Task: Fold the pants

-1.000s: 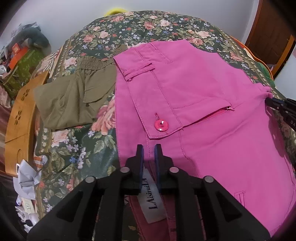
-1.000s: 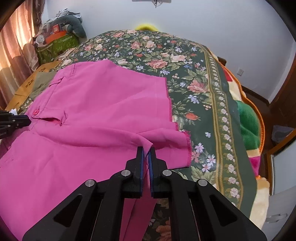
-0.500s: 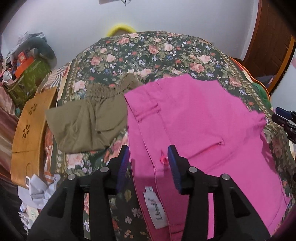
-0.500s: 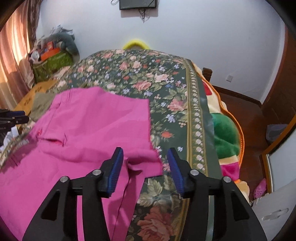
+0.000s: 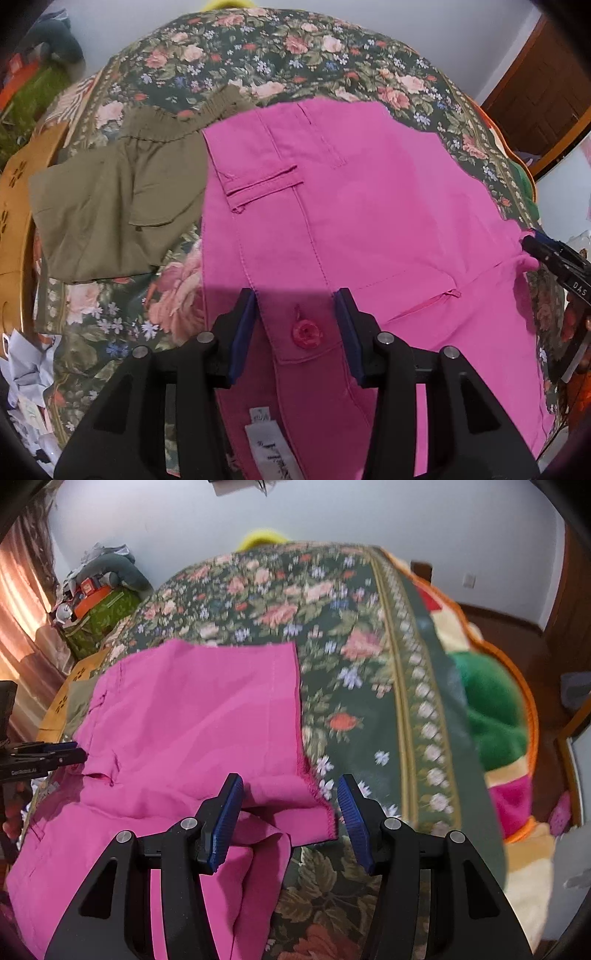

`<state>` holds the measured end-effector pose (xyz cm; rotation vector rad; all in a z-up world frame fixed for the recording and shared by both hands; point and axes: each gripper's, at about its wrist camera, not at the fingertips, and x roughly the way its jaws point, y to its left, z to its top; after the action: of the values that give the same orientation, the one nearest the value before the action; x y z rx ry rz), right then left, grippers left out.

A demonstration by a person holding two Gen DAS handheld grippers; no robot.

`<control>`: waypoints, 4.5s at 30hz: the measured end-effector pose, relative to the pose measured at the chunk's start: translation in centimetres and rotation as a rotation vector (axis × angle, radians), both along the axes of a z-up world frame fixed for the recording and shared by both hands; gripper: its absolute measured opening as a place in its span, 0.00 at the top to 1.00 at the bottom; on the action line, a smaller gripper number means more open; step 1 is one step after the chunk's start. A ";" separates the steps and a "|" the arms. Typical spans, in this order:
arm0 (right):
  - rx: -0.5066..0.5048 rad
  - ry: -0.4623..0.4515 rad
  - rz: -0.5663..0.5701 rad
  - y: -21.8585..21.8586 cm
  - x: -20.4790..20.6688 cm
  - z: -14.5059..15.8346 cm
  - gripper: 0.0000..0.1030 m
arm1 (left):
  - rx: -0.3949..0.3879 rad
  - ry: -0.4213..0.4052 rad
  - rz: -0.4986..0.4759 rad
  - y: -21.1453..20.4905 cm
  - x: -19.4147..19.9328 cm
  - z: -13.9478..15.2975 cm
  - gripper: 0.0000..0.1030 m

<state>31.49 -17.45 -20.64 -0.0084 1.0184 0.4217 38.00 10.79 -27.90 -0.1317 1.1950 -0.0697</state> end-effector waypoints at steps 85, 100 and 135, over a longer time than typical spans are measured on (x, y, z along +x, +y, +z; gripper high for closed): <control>-0.146 0.031 0.093 8.8 14.4 -3.6 0.60 | -0.053 -0.146 0.101 5.4 9.5 -0.1 0.48; -0.129 -0.073 0.077 8.7 13.1 -1.2 0.98 | 0.164 -0.275 -0.005 1.2 7.6 3.5 0.85; 0.041 -0.305 0.083 1.9 -7.2 11.5 0.98 | 0.096 -0.385 -0.086 -0.9 -8.7 11.8 0.79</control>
<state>24.28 -15.55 -9.17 -0.0762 0.7101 0.5003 29.28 9.87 -16.09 0.0182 0.8176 -0.1083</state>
